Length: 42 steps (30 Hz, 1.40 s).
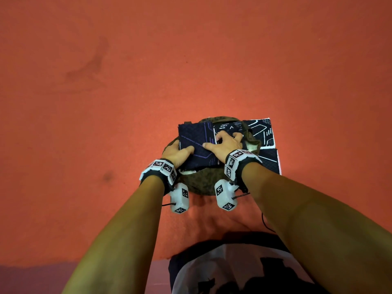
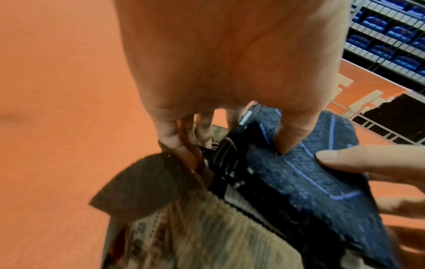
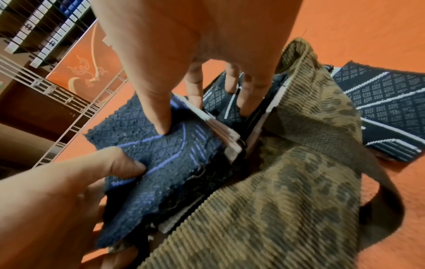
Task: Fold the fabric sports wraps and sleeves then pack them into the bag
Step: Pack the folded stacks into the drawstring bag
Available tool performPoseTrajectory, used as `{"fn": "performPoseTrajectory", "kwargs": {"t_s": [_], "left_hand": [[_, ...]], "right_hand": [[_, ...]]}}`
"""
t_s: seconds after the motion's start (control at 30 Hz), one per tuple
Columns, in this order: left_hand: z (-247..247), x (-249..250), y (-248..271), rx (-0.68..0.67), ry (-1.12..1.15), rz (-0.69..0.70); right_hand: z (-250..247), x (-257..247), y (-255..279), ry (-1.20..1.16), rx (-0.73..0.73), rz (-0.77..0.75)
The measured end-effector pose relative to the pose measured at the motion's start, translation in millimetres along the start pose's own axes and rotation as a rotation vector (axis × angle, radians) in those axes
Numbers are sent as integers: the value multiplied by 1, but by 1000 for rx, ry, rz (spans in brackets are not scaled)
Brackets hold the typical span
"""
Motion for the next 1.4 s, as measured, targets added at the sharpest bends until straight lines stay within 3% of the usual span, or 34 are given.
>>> {"fn": "performPoseTrajectory", "kwargs": {"t_s": [0.33, 0.67, 0.83, 1.1, 1.4], "left_hand": [[-4, -3, 2, -35, -118, 4], [-31, -1, -9, 186, 85, 49], [-43, -2, -6, 293, 169, 68], [-68, -8, 0, 370, 141, 49], [-76, -17, 4, 337, 169, -5]], "right_hand": [[10, -8, 1, -92, -67, -25], [0, -7, -1, -74, -65, 50], [12, -10, 0, -100, -139, 45], [37, -27, 4, -170, -225, -6], [64, -40, 10, -151, -362, -50]]}}
Point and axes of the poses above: each hand's wrist, its own y-axis away from the middle knuckle, its own z-axis out of the palm, x = y × z, the point moved 10 cm from there along -y, towards the middle knuckle, and after that the axes turned 2 degrees about -z, right-handed, at the moved point
